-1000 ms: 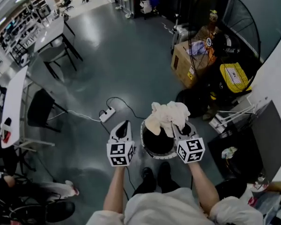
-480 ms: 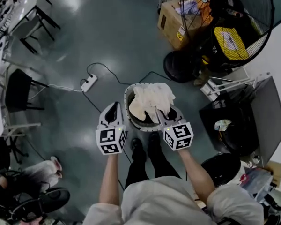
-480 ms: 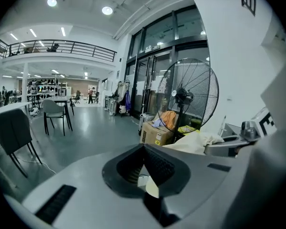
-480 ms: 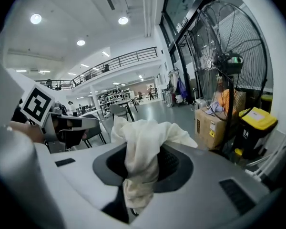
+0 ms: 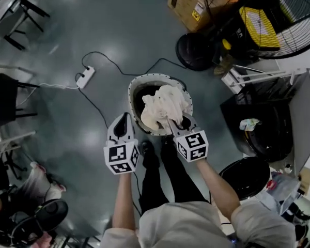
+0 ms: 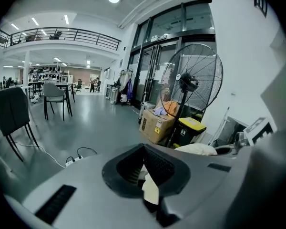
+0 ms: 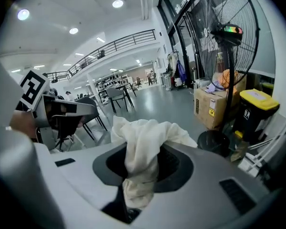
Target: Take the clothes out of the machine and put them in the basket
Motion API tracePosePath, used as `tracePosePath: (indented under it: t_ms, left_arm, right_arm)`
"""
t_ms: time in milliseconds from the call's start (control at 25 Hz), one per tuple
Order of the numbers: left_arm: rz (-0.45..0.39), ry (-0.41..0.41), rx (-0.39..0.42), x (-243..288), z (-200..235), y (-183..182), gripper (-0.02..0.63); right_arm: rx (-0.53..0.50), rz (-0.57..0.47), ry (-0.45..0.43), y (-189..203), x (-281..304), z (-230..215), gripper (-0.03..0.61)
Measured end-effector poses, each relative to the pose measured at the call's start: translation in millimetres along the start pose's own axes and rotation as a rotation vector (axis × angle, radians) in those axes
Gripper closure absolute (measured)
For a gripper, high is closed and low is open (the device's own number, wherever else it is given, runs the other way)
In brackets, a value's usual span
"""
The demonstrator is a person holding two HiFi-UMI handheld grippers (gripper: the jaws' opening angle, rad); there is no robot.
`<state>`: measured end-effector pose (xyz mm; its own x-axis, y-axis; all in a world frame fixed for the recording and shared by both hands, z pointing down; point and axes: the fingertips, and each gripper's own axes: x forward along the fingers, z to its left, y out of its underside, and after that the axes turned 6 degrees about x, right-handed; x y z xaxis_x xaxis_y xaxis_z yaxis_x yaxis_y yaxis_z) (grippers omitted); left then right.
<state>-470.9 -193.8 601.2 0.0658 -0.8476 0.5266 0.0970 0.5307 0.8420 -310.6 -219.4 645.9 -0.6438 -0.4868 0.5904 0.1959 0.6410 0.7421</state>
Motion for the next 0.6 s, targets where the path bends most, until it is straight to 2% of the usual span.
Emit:
tracePosePath:
  t_ms: [600]
  left_arm:
    - [0.004,0.010,-0.020,52,17,70,0.595]
  right_arm:
    - [0.040,0.222,0.080,159,144,-80,0.459]
